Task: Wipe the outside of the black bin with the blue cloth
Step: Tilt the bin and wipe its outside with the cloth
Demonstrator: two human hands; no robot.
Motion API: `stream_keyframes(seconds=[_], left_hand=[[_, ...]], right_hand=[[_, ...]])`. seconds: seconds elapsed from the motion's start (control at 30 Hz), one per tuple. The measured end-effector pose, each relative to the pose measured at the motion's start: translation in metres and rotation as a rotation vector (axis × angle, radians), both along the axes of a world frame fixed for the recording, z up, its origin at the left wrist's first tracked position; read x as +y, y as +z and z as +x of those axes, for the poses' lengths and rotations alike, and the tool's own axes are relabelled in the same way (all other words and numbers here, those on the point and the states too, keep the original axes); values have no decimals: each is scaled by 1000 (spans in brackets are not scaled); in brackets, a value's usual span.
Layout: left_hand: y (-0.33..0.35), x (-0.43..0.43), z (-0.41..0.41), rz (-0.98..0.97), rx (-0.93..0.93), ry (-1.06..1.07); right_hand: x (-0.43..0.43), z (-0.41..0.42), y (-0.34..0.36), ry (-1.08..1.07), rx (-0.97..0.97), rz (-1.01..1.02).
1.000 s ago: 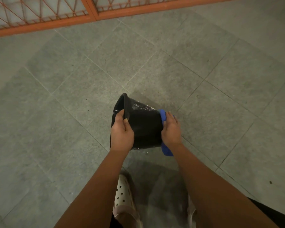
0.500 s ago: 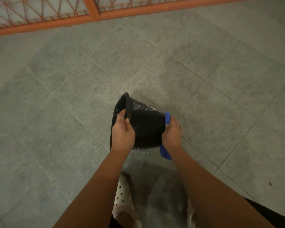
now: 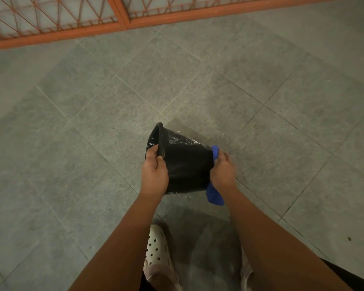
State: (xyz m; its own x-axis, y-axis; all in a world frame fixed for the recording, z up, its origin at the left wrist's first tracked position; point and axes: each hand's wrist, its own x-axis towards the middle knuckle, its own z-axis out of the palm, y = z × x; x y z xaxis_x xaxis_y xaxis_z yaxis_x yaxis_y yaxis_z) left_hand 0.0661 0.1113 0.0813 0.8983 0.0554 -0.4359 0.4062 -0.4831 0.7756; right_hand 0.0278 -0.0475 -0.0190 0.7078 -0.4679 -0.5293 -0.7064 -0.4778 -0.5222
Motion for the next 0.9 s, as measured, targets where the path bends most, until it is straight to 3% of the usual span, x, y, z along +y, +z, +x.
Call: stream_keyframes(seconds=[0.13,0.37,0.5,0.67,0.9], left_hand=[[3,3,5,-80,116,74],[4,0,13,56,155,-62],[5,1,13,20,170,-46],[10,-1,16,-63,161,-28],[9,1,16,-194,173,43]], right_hand=[[-6,-4,-3,-38,49,57],[-18,-18,-7,-123,28,57],[-22,-20,2,-286,-24,-3],[-2,0,34,128,-504,-252],[31,-5,49,409,-670,-241]])
